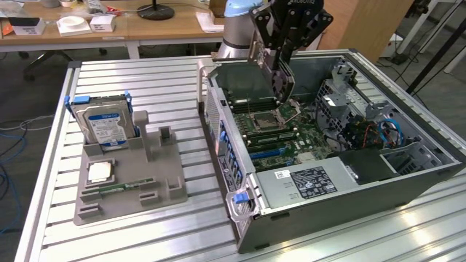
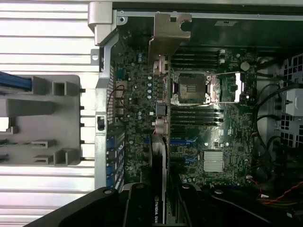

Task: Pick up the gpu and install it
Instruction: 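Pick up the gpu and move the gpu toward the slot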

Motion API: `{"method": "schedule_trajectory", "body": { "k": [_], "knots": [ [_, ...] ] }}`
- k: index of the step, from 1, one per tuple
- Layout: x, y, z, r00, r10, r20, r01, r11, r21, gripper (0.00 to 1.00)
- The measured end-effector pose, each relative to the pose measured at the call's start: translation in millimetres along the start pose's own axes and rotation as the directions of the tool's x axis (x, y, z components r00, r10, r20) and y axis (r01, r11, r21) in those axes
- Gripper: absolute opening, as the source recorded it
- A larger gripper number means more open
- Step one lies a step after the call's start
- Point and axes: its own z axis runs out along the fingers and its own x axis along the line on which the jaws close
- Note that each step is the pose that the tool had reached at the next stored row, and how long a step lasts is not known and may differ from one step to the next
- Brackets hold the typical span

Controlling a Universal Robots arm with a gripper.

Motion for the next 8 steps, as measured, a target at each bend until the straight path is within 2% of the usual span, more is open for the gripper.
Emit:
{"method": "schedule_trajectory", "body": {
  "k": [8],
  "knots": [
    [-10.5, 0.1, -0.2, 1.0, 0.0, 0.0, 0.0, 1.0, 0.0001, 0.26]
  ]
}}
